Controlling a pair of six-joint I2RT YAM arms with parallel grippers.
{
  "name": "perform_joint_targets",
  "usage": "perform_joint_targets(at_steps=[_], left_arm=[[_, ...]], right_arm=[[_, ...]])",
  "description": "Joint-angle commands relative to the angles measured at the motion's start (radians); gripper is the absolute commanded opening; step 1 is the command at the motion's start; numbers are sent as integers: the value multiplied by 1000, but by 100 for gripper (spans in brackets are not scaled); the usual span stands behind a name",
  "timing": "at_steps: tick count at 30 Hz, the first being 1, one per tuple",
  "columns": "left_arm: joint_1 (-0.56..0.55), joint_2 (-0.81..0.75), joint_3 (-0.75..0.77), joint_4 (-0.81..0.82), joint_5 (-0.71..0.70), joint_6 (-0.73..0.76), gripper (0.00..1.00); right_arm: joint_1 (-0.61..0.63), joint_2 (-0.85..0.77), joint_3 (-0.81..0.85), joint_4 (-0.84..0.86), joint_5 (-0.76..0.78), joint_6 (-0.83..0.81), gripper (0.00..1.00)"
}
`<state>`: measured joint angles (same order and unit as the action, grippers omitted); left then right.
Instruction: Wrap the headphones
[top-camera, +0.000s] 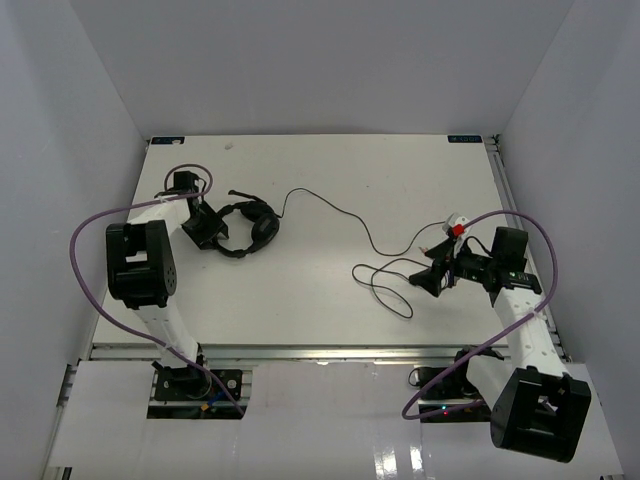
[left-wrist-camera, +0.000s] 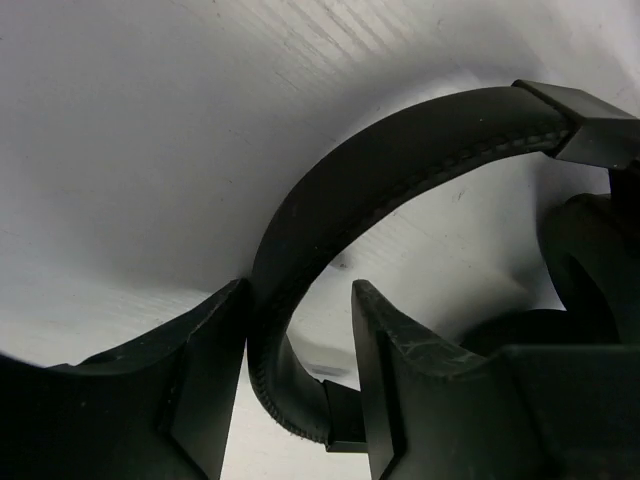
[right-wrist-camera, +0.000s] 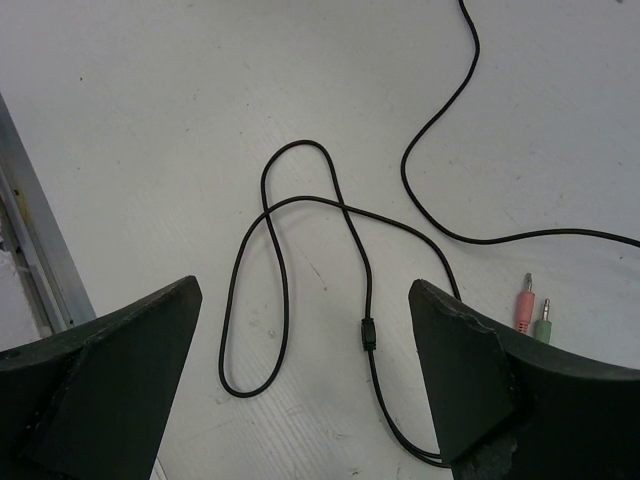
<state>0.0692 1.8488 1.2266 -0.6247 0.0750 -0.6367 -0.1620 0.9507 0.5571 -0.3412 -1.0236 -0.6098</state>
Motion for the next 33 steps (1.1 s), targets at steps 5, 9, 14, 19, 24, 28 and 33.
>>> perform_joint_targets(at_steps=[5,9,14,19,24,28,33], left_arm=[[6,34,2,79,-40,75,43],[4,34,-28,121,-9,112,21],[-3,-44,-79,166,49,158,1],[-59,-285,-136,152,81,164,0],[-269,-514,-196,89,99,70,0],[-420,-673,-251,64,124,-62,0],[-545,-790,-253,22,146,-151,0]], right_arm=[[-41,-13,-11,27,-52,0,91],[-52,-31,-22,25,-60,0,91],[-57,-88,-40,14,-96,-49,91],[-40,-80,150,-397,-85,-471,94],[-38,-102,326,-645,-38,-908,90],[-16,-168,324,-475,-136,-879,90],[80,-175,322,-88,-100,-441,90]])
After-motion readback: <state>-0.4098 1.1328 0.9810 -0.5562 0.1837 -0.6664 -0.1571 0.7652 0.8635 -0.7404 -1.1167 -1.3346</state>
